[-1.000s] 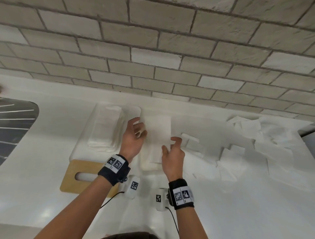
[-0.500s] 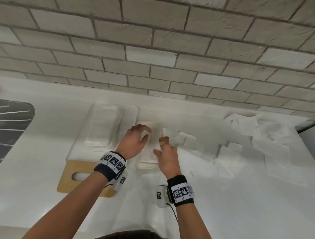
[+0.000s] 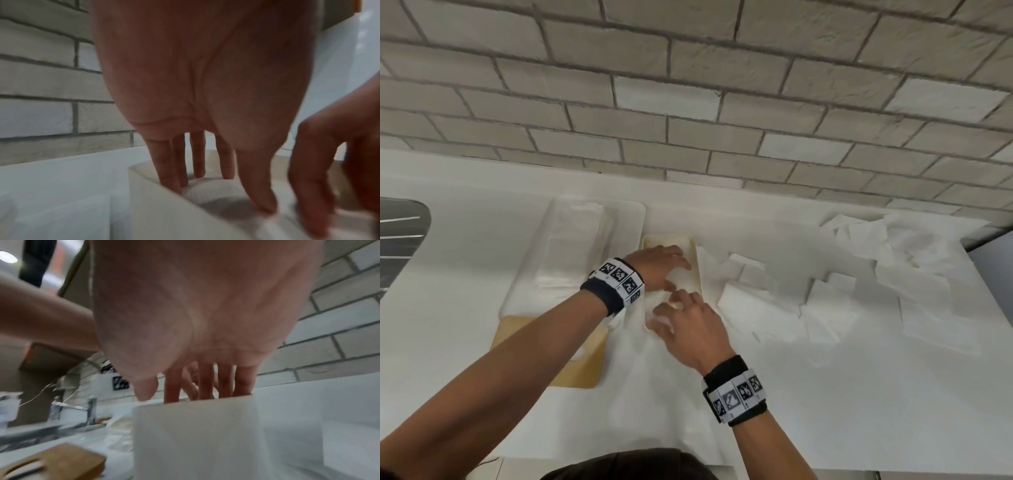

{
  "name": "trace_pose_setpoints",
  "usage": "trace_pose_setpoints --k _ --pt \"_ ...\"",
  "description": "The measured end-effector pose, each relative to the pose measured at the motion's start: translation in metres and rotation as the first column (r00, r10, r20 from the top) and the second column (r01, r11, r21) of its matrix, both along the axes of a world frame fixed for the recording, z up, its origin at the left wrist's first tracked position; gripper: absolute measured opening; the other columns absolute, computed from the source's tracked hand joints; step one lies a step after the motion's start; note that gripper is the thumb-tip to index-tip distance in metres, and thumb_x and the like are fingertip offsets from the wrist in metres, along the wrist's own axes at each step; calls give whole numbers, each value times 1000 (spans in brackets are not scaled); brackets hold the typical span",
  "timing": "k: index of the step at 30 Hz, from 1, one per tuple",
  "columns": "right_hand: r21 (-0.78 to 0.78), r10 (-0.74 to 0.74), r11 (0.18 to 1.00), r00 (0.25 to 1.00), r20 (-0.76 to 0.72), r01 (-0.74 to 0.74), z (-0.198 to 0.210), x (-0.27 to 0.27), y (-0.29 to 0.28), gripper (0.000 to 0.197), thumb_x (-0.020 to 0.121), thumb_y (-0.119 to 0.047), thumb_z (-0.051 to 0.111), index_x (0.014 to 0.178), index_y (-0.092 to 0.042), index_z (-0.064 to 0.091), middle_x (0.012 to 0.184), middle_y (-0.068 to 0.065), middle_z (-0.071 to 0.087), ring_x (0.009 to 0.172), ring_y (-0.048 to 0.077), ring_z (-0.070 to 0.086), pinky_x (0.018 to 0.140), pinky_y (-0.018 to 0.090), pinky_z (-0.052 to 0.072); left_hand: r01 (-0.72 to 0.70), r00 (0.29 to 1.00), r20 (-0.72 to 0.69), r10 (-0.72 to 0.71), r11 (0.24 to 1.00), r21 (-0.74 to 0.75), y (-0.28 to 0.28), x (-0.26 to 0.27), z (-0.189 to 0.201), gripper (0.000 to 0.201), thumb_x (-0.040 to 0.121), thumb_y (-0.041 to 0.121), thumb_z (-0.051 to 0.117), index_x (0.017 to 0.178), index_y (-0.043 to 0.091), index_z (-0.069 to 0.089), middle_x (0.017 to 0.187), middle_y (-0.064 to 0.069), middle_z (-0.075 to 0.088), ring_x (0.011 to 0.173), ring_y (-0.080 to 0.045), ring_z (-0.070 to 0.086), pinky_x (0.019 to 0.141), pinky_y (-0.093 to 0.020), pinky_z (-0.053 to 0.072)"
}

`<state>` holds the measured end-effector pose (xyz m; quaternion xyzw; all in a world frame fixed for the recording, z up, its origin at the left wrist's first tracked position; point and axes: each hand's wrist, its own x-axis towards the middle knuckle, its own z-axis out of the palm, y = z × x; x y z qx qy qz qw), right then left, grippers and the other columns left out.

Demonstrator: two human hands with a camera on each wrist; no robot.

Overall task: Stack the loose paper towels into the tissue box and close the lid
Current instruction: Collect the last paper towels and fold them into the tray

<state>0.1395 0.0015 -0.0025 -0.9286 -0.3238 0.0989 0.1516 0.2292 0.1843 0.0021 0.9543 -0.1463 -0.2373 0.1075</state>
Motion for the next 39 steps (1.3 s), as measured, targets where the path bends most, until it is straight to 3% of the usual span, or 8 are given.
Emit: trace_pose_setpoints --k 7,13,18,25,29,34,37,39 --pt "-104 54 992 988 -145 -69 -4 -10 -1 66 104 -76 25 134 -38 70 131 -3 71 119 25 61 97 45 51 6 1000 -22 -4 998 69 -15 0 -5 89 82 30 91 157 29 44 167 0 29 143 -30 42 113 -42 44" --pt "411 -303 867 953 -10 280 -5 32 -68 21 93 -19 65 114 -24 67 116 -5 66 100 16 65 84 35 57 -162 986 31 165 983 -83 -10 -20 -1 86 90 25 83 162 32 37 173 3 22 155 -26 33 122 -40 37" --pt "-105 -416 906 909 -33 411 -43 60 -135 69 75 -23 78 137 -24 47 133 2 60 120 29 62 103 44 47 -299 856 293 425 871 -391 -27 -54 17 52 98 31 73 147 28 56 150 3 55 127 -22 61 106 -39 51" --pt "183 -576 752 766 -287 634 -34 73 -165 4 99 -29 61 96 -32 61 79 -5 69 79 30 66 69 40 55 -297 812 249 528 742 -601 -64 -68 28 29 101 37 71 128 28 70 126 11 72 106 -11 70 97 -32 57" --pt "427 -558 641 769 -312 638 2 72 -154 34 102 -13 57 73 -28 52 58 -7 48 55 11 44 59 33 38 -345 828 121 548 666 -661 -80 -59 37 41 100 51 68 128 20 71 123 9 74 116 -4 67 101 -29 57" --pt "627 -202 543 812 -547 558 68 62 -122 23 102 -2 60 109 -18 75 96 5 78 89 30 74 78 43 60 -395 871 -93 482 577 -715 -84 -50 53 93 83 86 63 155 32 39 153 14 54 142 -5 50 119 -34 43" --pt "694 -43 442 786 -616 569 90 59 -99 45 95 12 54 129 -12 70 119 5 79 113 26 75 94 40 63 -396 879 -254 404 322 -860 -72 -50 78 60 95 54 74 144 24 56 136 9 70 128 -10 65 111 -34 52" --pt "690 -15 380 750 -661 616 90 61 -83 49 95 10 52 136 -14 66 126 2 78 119 22 73 98 35 61 -384 840 -245 485 210 -899 -61 -50 86 26 97 34 78 103 11 68 93 -1 74 90 -17 72 88 -31 58"
